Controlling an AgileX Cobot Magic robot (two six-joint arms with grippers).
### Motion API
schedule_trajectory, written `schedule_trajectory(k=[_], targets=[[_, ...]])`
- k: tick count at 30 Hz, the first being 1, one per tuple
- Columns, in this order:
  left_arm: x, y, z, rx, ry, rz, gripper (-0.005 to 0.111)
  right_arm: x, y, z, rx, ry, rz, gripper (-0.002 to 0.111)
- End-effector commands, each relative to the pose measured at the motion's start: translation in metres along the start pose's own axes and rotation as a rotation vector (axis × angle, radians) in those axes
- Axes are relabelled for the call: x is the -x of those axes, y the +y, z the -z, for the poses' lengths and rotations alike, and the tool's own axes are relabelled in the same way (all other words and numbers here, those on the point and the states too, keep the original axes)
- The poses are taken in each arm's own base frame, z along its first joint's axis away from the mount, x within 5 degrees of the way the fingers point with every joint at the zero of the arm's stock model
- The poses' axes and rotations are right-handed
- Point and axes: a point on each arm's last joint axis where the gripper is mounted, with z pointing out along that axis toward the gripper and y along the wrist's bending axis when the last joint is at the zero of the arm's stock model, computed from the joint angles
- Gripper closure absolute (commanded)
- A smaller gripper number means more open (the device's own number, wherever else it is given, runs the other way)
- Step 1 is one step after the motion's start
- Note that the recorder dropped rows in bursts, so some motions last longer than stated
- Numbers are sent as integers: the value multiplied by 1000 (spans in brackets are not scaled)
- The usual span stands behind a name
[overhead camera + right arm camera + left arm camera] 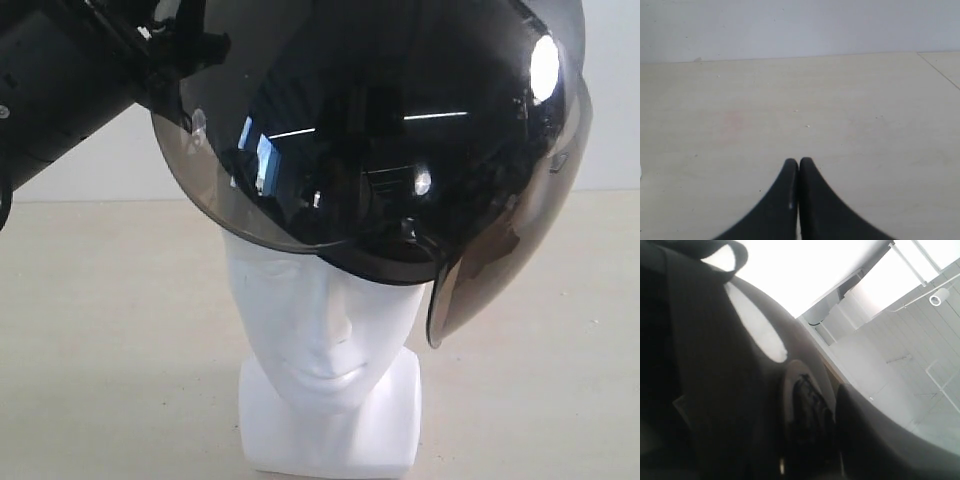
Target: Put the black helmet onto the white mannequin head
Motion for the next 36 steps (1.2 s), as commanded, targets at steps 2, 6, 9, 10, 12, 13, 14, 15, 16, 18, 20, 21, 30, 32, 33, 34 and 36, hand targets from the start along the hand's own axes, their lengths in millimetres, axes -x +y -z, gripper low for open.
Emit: schedule_trajectory(k=[2,6,9,10,12,13,14,15,16,18,20,21,30,32,33,34,36], targets=[[10,11,7,100,-43,-132,102,1,0,0,-1,-13,6,108],[10,11,7,100,-44,-123,102,1,0,0,-1,-13,6,108],[10,11,7,100,-44,-123,102,1,0,0,-1,-13,6,108],[10,11,7,100,-44,-123,102,1,0,0,-1,-13,6,108],[10,11,7,100,-42,-123,102,4,-2,0,-24,-47,175,108],[10,11,7,100,-42,-123,102,7,-3,1,-40,-70,282,108],[10,11,7,100,-42,-123,102,9,-3,1,-50,-98,349,108],[10,11,7,100,-42,-123,102,13,-3,1,-59,-133,398,108],[10,11,7,100,-42,-123,102,16,-2,2,-65,-172,426,108],[10,11,7,100,-42,-123,102,24,0,4,-57,-264,405,108],[9,11,7,100,-36,-125,102,32,2,6,-13,-365,181,108],[9,11,7,100,-36,-125,102,39,2,9,19,-445,23,108],[6,12,7,105,-2,-144,102,111,2,42,73,-322,-378,108],[6,12,7,105,-2,-144,102,126,1,38,16,-101,-378,108],[6,12,7,105,-2,-144,102,135,3,35,8,7,-391,108],[6,12,7,107,-3,-144,102,143,5,29,9,105,-400,108],[6,12,7,109,-3,-144,102,158,11,17,26,241,-437,108]])
